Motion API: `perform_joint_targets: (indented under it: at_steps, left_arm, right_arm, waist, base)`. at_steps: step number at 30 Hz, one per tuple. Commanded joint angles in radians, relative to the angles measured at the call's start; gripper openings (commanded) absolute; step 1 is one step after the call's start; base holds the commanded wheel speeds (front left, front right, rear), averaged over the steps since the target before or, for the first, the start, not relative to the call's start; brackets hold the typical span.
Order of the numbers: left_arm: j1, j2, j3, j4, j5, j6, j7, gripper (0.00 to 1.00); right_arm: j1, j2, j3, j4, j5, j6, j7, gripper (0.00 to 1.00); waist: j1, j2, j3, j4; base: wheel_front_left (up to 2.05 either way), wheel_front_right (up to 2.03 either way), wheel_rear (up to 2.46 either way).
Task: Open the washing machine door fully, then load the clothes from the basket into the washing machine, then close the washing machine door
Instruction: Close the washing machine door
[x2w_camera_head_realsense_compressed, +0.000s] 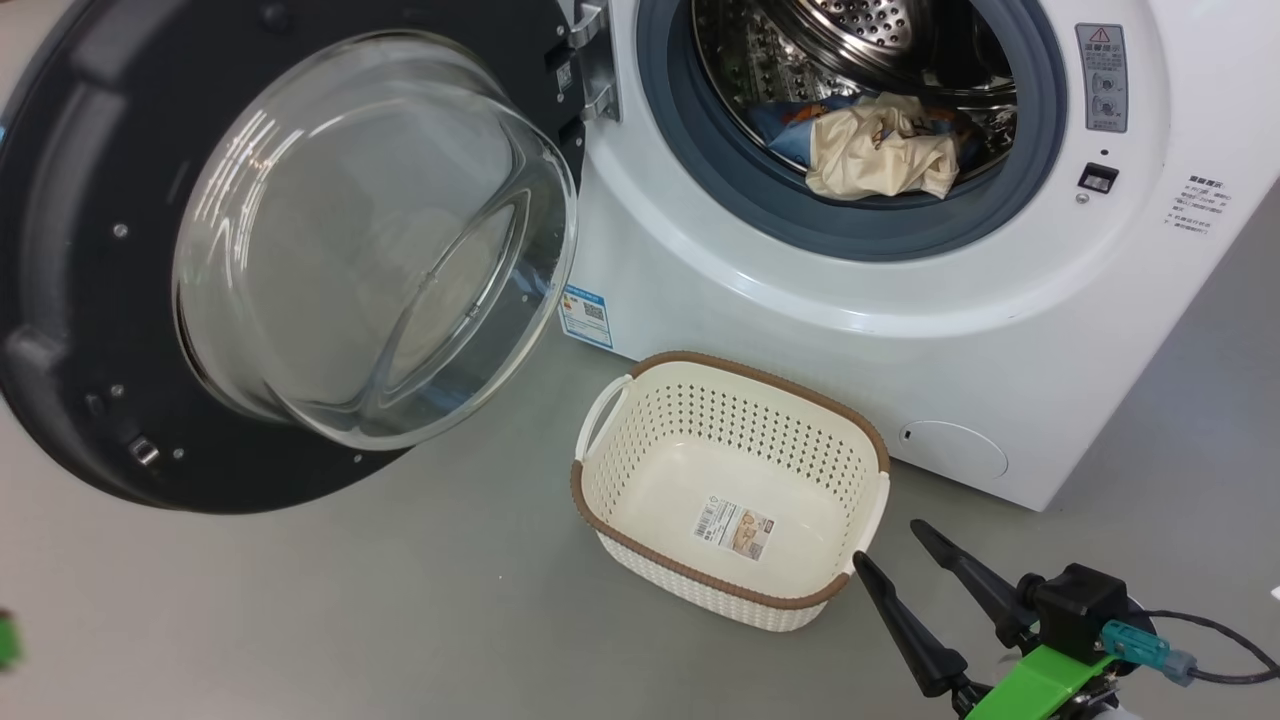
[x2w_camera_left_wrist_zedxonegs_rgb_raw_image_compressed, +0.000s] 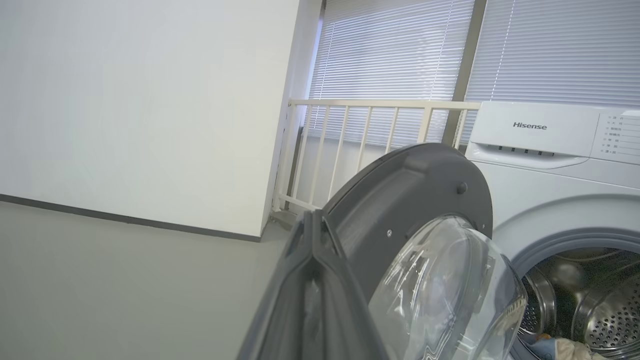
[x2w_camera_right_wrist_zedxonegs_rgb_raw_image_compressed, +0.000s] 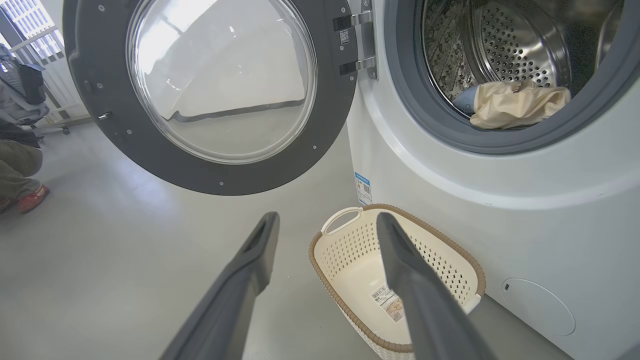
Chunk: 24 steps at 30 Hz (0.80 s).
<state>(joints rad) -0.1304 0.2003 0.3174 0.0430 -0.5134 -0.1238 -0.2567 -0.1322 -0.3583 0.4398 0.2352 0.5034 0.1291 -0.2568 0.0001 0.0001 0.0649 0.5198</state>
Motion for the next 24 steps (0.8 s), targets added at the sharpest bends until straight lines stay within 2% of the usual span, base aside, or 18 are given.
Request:
perform_joint_targets:
  at_steps: [1,7,10,16,21,24]
  left_arm:
    - [-0.08,0.075,0.049,-0.008,-0.042,-0.005,-0.004,0.0]
    - [-0.274,0.234,0.049,0.127,-0.251,-0.007,0.06,0.0]
    - [-0.377,0.281,0.037,0.233,-0.382,-0.007,0.13,0.0]
    - [-0.552,0.342,0.001,0.476,-0.682,-0.007,0.419,0.0]
    - [-0.634,0.393,-0.04,0.647,-0.771,-0.007,0.637,0.0]
    - [-0.662,0.406,-0.053,0.703,-0.784,-0.007,0.693,0.0]
  right_arm:
    - [0.005,-0.002,0.003,-0.027,-0.004,0.002,-0.005,1.0]
    - [0.026,0.007,-0.02,-0.038,-0.017,0.002,-0.005,1.0]
    - [0.029,0.005,-0.034,-0.043,-0.023,0.002,-0.005,1.0]
    - [0.043,-0.003,-0.058,-0.053,-0.033,0.002,-0.005,1.0]
    - [0.058,-0.009,-0.073,-0.064,-0.041,0.002,-0.005,1.0]
    - [0.059,-0.012,-0.076,-0.069,-0.044,0.002,-0.005,1.0]
  waist:
    - [-0.0001,-0.0001,-0.002,-0.001]
    - [-0.0001,-0.0001,0.008,-0.004]
    - [-0.0001,-0.0001,0.021,-0.004]
    - [-0.0001,-0.0001,0.04,-0.007]
    - [-0.0001,-0.0001,0.053,-0.009]
    - [-0.0001,-0.0001,0.062,-0.013]
  base:
    - [0.0,0.0,0.0]
    - [0.0,0.0,0.0]
    - [0.0,0.0,0.0]
    - [0.0,0.0,0.0]
    - [0.0,0.0,0.0]
    - [0.0,0.0,0.0]
